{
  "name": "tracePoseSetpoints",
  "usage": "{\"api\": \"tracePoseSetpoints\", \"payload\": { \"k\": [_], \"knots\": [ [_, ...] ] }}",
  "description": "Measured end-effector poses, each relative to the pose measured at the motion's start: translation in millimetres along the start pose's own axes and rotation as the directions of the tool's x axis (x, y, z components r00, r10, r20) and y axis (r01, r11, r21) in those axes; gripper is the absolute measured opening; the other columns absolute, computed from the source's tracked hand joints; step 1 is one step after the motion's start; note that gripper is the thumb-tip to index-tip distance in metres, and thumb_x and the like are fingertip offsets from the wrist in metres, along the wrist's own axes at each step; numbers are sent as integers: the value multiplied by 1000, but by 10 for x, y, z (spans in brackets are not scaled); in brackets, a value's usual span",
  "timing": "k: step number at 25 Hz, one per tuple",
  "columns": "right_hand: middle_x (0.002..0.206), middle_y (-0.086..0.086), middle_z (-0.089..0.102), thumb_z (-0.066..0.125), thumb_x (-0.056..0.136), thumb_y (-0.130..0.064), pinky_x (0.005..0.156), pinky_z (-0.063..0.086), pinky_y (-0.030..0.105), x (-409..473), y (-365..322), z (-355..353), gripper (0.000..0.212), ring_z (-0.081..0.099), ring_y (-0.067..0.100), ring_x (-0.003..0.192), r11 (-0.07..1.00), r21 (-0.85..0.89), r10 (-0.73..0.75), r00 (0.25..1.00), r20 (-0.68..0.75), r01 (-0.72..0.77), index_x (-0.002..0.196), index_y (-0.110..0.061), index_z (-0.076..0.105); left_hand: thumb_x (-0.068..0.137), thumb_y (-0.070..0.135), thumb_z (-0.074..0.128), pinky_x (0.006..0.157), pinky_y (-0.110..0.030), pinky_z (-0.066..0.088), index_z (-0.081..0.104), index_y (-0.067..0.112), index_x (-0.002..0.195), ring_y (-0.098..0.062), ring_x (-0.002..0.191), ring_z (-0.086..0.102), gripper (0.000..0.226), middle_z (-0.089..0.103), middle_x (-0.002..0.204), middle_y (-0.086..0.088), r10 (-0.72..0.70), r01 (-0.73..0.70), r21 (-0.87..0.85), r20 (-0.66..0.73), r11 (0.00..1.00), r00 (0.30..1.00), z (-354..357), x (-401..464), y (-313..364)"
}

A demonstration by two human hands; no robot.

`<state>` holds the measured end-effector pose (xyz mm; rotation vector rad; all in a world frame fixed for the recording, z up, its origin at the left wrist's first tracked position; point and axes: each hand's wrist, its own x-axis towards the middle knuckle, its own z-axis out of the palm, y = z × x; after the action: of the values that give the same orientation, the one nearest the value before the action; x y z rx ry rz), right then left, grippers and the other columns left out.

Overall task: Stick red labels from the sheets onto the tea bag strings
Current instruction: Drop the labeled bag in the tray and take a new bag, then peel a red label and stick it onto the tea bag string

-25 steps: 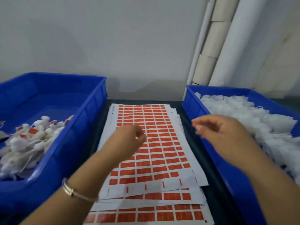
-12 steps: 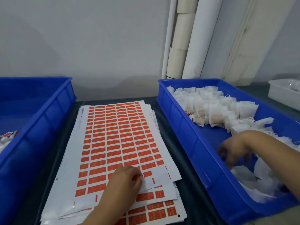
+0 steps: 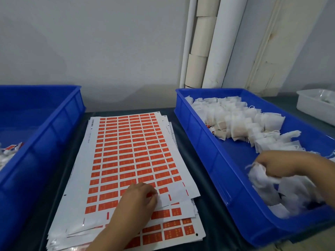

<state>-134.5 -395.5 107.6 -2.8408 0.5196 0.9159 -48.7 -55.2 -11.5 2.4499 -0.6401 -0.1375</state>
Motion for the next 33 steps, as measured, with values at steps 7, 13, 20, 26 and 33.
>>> {"api": "tracePoseSetpoints", "payload": {
  "k": [7, 13, 20, 26, 33],
  "knots": [
    [81, 13, 70, 47, 89, 7, 53, 55, 22, -378, -605, -375, 17, 70, 14, 65, 248, 891, -85, 924, -372, 381, 89, 3, 64, 91, 34, 56, 52, -2, 39, 58, 42, 91, 4, 76, 56, 8, 56, 91, 28, -58, 54, -225, -9, 973, 998, -218, -75, 171],
    [86, 8, 73, 48, 96, -14, 61, 55, 27, -232, -1897, 42, 23, 70, 17, 73, 0, 945, -297, 903, -312, 326, 106, -6, 67, 52, 74, 57, 54, -2, 43, 51, 61, 95, 14, 86, 57, 46, 57, 95, 37, -14, -81, -658, -137, 748, 990, -666, -323, 428],
    [92, 6, 72, 60, 91, -12, 69, 60, 33, 17, -2575, 652, 14, 73, 21, 75, -17, 954, -61, 952, -299, 298, 102, -15, 66, 67, 45, 76, 60, 2, 41, 43, 57, 91, 11, 90, 50, 43, 44, 98, 37, -81, -69, -365, -382, 929, 921, -607, -398, 134],
    [96, 0, 69, 71, 83, -23, 70, 59, 29, 108, -2630, 870, 20, 70, 16, 79, 149, 945, -67, 957, -283, 290, 101, -23, 62, 88, 30, 60, 51, -3, 39, 56, 45, 78, 4, 75, 59, 18, 59, 78, 28, -272, 56, -534, -335, 843, 902, -567, -347, -94],
    [93, -28, 59, 60, 87, -42, 65, 37, 4, 178, -2510, 910, 7, 58, -3, 86, 481, 675, -73, 793, -605, 559, 80, -40, 61, 93, 26, 54, 63, -7, 37, 54, 42, 79, 0, 82, 52, 21, 54, 85, 28, -242, 127, -513, -164, 849, 956, -628, -191, -204]
  ]
}}
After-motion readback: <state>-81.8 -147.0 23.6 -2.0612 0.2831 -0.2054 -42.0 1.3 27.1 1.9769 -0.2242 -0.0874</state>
